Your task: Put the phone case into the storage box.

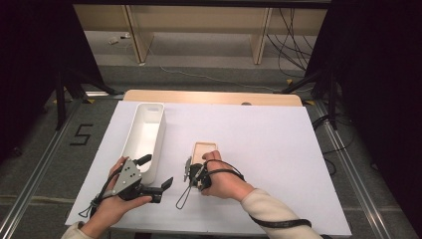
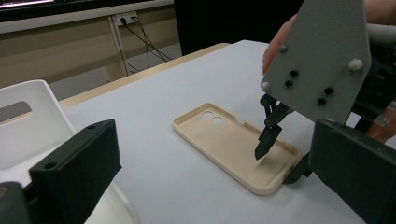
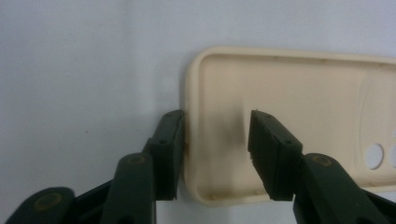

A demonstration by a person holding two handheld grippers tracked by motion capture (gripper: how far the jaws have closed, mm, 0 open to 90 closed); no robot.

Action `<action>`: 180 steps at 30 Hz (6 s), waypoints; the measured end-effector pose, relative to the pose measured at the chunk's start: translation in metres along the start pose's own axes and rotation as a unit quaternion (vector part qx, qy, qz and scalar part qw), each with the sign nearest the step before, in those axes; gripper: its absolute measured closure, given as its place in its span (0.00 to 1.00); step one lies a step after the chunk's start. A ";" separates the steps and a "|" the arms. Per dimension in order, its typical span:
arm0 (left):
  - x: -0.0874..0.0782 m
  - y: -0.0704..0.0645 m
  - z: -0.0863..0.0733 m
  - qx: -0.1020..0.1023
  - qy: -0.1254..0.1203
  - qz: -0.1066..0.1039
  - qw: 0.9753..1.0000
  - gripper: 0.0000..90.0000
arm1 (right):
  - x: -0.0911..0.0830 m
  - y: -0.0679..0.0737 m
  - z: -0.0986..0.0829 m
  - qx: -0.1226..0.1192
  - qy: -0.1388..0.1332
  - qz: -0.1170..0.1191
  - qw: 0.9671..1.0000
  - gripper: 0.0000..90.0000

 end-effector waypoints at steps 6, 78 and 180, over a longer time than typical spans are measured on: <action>0.000 0.000 0.000 0.000 0.001 -0.001 1.000 0.02 | -0.001 0.003 0.002 0.001 0.005 0.003 1.000 0.68; 0.000 0.000 0.000 -0.001 0.000 -0.001 1.000 0.02 | -0.005 0.014 0.006 -0.041 0.020 0.009 0.999 0.92; -0.002 0.001 0.000 -0.004 -0.001 0.001 1.000 0.03 | -0.054 -0.016 -0.046 0.124 -0.204 0.033 0.971 0.98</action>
Point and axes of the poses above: each handheld gripper's, and its own axes: x roughly forward along the jaws, z roughly out of its top, y roughly to its left, the point moved 2 cm from there along x, roughly forward along the jaws, and after that the axes turned 12 degrees about -z, right-handed, at the moved point
